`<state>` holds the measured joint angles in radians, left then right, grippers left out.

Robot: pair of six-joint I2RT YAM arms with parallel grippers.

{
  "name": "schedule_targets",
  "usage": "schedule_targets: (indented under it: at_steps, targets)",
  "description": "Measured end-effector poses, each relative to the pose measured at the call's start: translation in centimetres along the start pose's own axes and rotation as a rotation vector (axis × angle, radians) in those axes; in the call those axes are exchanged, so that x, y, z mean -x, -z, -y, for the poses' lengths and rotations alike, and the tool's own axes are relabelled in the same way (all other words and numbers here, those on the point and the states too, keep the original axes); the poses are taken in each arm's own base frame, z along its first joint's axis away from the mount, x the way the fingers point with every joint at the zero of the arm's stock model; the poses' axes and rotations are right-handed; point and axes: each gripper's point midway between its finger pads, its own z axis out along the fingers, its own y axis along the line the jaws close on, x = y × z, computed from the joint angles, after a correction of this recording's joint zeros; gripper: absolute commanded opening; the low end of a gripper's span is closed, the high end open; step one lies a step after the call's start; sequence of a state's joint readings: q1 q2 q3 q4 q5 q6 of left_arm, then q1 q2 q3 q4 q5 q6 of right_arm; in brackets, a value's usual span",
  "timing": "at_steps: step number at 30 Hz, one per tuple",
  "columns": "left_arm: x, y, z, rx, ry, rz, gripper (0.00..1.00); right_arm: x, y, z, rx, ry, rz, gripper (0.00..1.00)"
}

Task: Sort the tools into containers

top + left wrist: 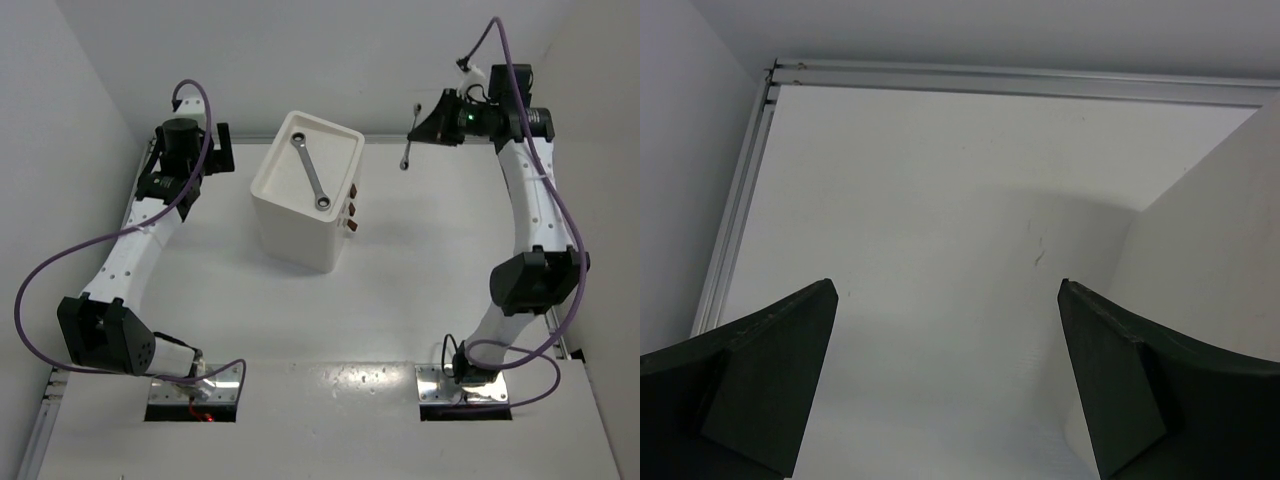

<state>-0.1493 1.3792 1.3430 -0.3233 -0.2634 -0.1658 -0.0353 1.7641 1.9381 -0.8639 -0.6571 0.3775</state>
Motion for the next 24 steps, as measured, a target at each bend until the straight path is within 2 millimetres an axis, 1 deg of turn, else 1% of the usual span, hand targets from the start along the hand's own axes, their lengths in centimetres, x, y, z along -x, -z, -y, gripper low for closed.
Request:
schedule_targets:
  at_steps: [2, 3, 6, 9, 11, 15, 17, 20, 24]
  targets:
    - [-0.1, 0.0, 0.1, -0.004, -0.001, -0.003, 0.99, 1.8, 0.0, -2.6, 0.076, 0.050, 0.042, 0.00]
    - [-0.1, 0.0, 0.1, -0.007, -0.001, -0.005, 0.99, 2.2, -0.2, -3.9, 0.120, 0.067, 0.053, 0.00]
    - [-0.1, 0.0, 0.3, -0.013, -0.002, -0.006, 0.99, 2.4, -1.5, -6.7, 0.227, 0.089, 0.046, 0.00]
    - [-0.2, 0.1, 0.4, -0.017, -0.004, -0.009, 0.99, 2.2, -3.7, -9.1, 0.320, 0.101, 0.015, 0.00]
    - [-0.3, 0.1, 0.5, -0.020, -0.005, -0.011, 0.99, 2.3, -5.5, -10.2, 0.367, 0.114, -0.002, 0.00]
    - [-0.4, 0.1, 0.6, -0.022, -0.007, -0.016, 0.99, 1.8, -9.0, -11.5, 0.432, 0.125, -0.044, 0.00]
    - [-0.5, 0.2, 0.5, -0.019, -0.009, -0.020, 0.99, 1.4, -10.3, -11.7, 0.450, 0.122, -0.067, 0.00]
    - [-0.7, 0.2, 0.4, -0.014, -0.011, -0.027, 0.99, 0.3, -11.7, -11.5, 0.461, 0.106, -0.105, 0.00]
    - [-0.7, 0.2, 0.3, -0.008, -0.015, -0.026, 0.99, -1.1, -13.0, -11.2, 0.463, 0.120, -0.142, 0.00]
